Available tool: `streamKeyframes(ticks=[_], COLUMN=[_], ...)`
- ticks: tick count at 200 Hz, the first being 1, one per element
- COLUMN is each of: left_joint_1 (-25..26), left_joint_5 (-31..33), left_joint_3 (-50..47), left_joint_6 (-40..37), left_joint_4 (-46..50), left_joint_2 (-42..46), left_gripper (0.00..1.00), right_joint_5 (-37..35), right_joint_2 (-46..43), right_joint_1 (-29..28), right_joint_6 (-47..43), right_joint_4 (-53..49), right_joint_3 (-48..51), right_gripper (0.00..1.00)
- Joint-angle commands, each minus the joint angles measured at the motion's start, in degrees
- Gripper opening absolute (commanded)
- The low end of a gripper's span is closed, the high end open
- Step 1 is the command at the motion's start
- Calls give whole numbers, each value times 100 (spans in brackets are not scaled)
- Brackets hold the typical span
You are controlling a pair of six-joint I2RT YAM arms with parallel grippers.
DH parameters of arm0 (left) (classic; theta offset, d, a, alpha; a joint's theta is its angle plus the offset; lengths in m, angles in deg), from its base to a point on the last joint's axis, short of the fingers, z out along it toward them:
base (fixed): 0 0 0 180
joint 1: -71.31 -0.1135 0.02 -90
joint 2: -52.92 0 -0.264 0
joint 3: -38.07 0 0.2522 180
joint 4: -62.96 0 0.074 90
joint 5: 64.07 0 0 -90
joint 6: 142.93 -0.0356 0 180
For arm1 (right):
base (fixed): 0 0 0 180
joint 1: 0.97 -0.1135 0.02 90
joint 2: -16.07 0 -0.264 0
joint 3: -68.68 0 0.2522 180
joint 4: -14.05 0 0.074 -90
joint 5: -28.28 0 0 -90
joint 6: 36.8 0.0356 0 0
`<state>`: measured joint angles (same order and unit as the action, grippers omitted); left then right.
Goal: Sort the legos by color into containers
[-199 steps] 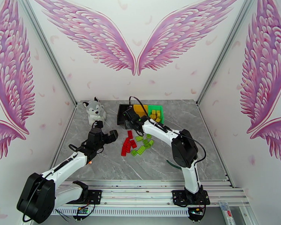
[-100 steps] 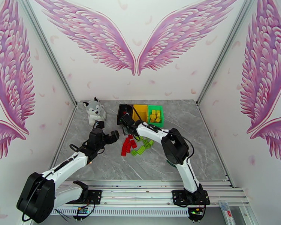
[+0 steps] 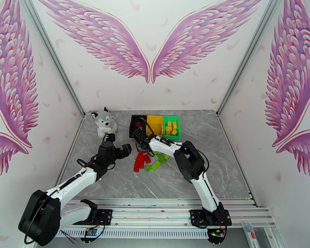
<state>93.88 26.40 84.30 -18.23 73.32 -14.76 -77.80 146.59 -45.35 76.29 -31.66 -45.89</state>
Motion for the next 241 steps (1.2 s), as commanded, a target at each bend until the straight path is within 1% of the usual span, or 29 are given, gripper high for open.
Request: streamKeyframes(ticks=[1, 106, 188, 241], left_joint_1=[16, 50, 63, 66], left_joint_5=[-20, -56, -64, -56], left_joint_3=[-57, -40, -30, -30], left_joint_6=[-31, -25, -33, -38], left_joint_4=[-57, -111, -126, -132], left_joint_2=[5, -87, -123, -123], left_gripper=[99, 99, 99, 99], right_joint_5=[-54, 69, 118, 166], right_joint_2=[70, 123, 184, 89], right_joint_1=[-35, -31, -26, -28], right_joint_6=[73, 108, 126, 181], right_joint_4=[100, 224, 202, 335], right_joint_3=[-70, 27, 59, 283], right_gripper=[60, 51, 49, 43])
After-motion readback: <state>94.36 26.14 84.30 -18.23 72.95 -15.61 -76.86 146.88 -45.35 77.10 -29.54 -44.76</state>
